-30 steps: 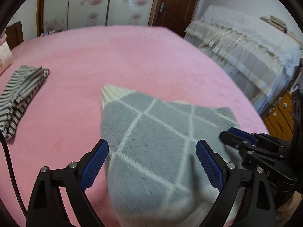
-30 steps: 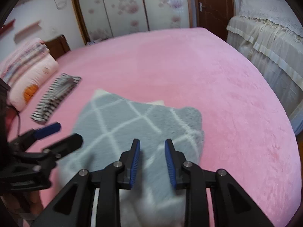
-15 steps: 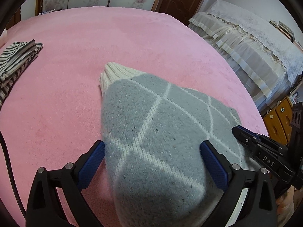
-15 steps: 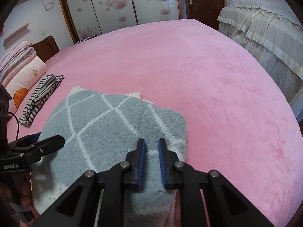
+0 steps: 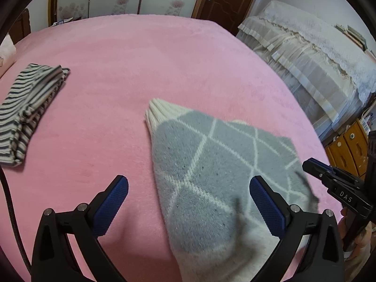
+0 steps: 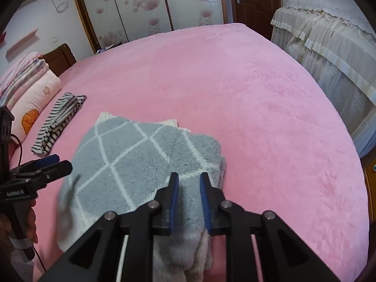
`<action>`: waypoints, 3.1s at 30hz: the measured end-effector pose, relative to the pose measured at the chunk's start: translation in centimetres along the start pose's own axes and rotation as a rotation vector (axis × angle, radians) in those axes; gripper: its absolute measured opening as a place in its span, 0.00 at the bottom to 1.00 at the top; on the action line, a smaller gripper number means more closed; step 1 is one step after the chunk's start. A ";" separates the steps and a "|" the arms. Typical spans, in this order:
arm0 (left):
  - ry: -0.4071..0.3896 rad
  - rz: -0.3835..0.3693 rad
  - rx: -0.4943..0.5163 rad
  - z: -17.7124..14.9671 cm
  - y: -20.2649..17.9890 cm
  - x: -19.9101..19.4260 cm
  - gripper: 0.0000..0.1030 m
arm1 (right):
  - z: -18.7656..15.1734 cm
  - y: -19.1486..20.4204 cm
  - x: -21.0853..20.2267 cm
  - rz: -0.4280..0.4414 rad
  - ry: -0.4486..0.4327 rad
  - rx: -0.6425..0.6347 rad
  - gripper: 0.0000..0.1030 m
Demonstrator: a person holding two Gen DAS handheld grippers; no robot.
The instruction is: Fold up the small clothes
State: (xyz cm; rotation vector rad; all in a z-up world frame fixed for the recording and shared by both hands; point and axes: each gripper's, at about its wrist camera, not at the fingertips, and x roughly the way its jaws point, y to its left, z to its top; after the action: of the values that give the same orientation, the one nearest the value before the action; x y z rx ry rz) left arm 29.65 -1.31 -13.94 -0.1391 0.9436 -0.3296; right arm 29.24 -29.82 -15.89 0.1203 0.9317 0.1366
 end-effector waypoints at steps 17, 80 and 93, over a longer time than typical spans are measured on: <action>-0.022 -0.050 0.106 0.4 -2.8 -5.0 1.00 | 0.5 -2.0 -4.8 0.106 0.014 0.041 0.88; 0.078 -0.196 -0.057 -4.8 7.5 -8.0 0.63 | -2.2 11.0 -0.7 0.502 0.155 0.061 0.45; -0.027 0.029 0.032 11.6 29.8 -18.2 0.66 | 11.5 35.1 5.5 0.672 0.046 0.056 0.45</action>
State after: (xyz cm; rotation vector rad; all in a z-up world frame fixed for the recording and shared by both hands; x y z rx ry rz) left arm 35.66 32.58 -0.88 -0.0999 0.9123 -0.3150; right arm 39.50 5.14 -7.73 0.4830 0.9120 0.7371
